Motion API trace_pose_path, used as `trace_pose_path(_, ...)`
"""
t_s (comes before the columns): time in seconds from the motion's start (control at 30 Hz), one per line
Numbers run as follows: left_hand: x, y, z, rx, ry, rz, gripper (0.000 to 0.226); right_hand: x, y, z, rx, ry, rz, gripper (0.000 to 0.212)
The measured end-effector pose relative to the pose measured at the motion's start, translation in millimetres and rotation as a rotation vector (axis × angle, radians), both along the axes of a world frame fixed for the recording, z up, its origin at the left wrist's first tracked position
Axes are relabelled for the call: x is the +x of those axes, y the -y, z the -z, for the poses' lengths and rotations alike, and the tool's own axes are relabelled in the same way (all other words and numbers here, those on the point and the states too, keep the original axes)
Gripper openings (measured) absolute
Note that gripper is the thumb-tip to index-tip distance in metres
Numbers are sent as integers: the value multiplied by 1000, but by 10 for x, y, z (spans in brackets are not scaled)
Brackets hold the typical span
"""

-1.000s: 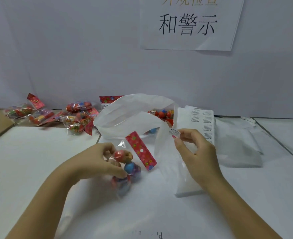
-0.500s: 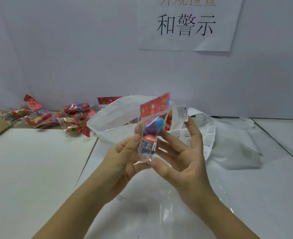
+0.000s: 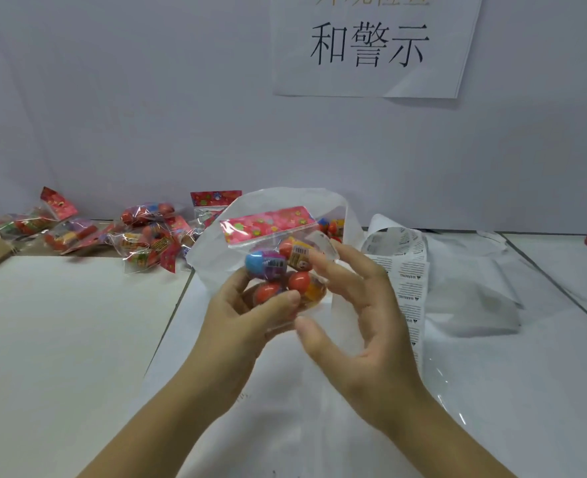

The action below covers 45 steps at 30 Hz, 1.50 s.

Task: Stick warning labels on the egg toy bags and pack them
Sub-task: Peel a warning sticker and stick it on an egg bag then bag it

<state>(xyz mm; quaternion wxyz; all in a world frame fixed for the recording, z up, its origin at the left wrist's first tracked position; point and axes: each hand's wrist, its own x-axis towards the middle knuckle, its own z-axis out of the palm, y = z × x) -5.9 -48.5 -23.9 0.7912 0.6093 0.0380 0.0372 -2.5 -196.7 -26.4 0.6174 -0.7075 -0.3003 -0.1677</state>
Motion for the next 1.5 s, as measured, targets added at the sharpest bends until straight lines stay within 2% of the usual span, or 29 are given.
trace_pose_path(0.13,55,-77,6,-64,24,-50,37,54,96,-129,240,-218,-21,30)
trace_pose_path(0.17,62,-91,8,-61,29,-41,35,86,121,-153,260,-292,-51,27)
trace_pose_path(0.23,58,-89,4,-29,53,-25,50,142,156,-184,226,-402,-96,26)
trace_pose_path(0.3,42,-63,-5,18,52,-50,68,177,177,-208,180,-452,-87,14)
trace_pose_path(0.47,50,-44,23,-3,42,-89,74,195,193,-240,82,-464,-62,7)
trace_pose_path(0.57,34,-16,15,7,46,-54,71,194,186,-212,9,-473,-35,17)
trace_pose_path(1.03,-21,43,30,65,91,-56,87,124,149,-229,-69,-373,88,6)
trace_pose_path(1.5,-35,78,27,127,126,-127,71,100,141,-216,-100,-366,130,9)
